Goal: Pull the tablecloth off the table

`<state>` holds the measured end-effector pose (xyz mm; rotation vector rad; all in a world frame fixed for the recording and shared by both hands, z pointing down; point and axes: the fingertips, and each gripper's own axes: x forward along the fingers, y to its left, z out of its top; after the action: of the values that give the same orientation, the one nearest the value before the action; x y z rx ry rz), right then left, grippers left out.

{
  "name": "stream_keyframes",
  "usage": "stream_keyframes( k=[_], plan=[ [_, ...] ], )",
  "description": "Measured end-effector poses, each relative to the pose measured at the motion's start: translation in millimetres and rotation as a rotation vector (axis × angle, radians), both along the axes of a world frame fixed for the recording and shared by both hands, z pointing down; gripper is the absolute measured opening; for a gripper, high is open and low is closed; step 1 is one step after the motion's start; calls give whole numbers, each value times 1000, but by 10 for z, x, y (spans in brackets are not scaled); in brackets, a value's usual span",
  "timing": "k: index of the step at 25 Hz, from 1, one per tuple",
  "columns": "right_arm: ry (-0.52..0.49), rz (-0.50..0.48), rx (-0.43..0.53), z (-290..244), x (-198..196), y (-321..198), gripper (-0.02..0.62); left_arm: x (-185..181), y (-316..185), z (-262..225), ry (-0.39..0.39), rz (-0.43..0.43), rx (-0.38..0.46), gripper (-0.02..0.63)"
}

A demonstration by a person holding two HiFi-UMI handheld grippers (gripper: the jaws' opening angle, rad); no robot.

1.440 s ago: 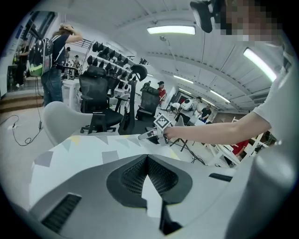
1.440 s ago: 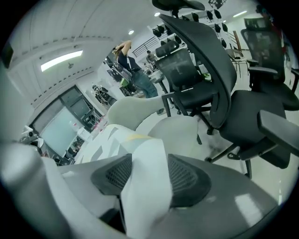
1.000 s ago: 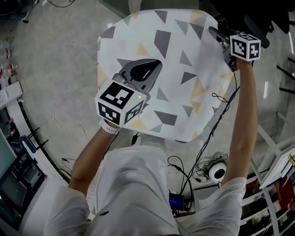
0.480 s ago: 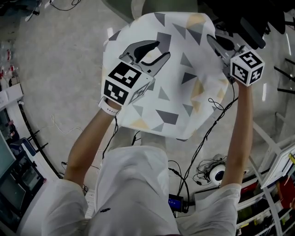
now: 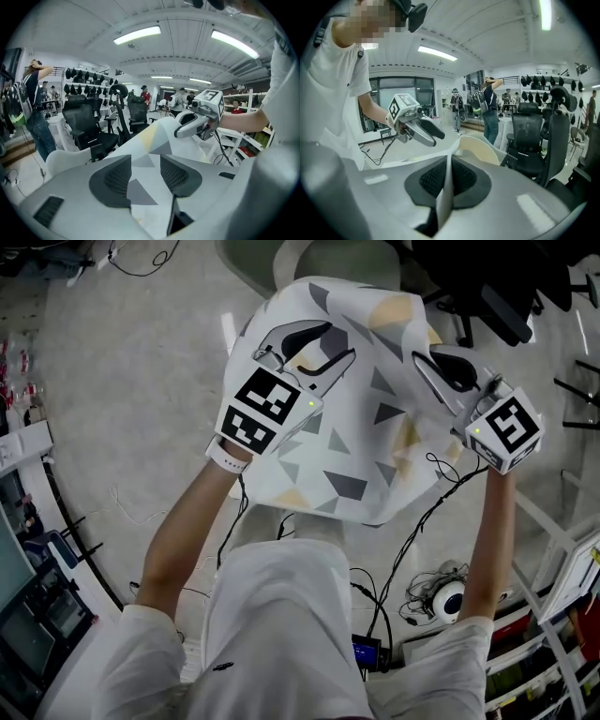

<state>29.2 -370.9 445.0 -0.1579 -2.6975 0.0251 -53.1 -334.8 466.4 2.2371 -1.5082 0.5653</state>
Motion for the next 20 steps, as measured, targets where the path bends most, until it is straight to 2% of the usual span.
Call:
stream_keyframes(
  k=[3,6,11,13,15,20],
  plan=[
    [6,-37,37,-222,-14,283,15,40,38,-186,-56,33,27,198],
    [29,-58,57,-408,9,620,15,137,187,-397,-130,87,57,248],
    [41,-104,89,-702,52,1150,15,290,499,-587,-350,261,63,358],
    [47,-126,106,-803,42,1364,15,317,628,-623,-432,336,68,371],
    [41,-117,113,-895,19,1516,15,340,749,-658,-448,392,71,368],
    [53,-71,143,-1084,30,1730,15,410,1105,-788,-335,471,53,188]
  ],
)
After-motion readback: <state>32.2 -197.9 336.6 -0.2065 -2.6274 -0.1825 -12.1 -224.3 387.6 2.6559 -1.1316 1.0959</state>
